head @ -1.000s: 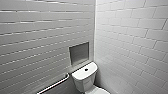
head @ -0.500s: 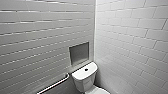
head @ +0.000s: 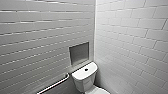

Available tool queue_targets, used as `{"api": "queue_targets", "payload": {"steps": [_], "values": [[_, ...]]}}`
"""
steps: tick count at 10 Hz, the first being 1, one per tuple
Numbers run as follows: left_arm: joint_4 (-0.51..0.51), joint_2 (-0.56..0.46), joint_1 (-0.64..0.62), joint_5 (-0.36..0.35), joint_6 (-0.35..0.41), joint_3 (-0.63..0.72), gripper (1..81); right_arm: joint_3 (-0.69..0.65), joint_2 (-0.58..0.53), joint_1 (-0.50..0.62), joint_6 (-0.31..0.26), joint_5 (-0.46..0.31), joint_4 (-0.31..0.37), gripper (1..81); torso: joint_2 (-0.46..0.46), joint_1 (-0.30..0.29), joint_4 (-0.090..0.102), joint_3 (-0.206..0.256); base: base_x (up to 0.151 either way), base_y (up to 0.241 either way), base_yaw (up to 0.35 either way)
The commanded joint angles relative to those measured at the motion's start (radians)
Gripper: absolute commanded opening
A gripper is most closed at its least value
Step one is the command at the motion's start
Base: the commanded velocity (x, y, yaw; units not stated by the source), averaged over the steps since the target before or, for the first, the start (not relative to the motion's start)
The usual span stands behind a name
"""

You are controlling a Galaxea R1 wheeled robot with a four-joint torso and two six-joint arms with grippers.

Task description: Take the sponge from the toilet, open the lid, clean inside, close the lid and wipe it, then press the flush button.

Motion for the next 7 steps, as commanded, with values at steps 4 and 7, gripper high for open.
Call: {"api": "queue_targets", "payload": {"steps": [4,7], "values": [[-0.009,-0.003,-0.051,0.057,0.003,0.006,81.1,0.0,0.004,0.035,-0.004,-0.069,-0.012,1.0,0.0,0.0,0.0,0.0,0.0,0.0,0.0],[-0.013,-0.004,-0.053,0.057,0.003,0.006,81.1,0.0,0.004,0.032,-0.002,-0.069,-0.012,1.0,0.0,0.0,0.0,0.0,0.0,0.0,0.0]]}}
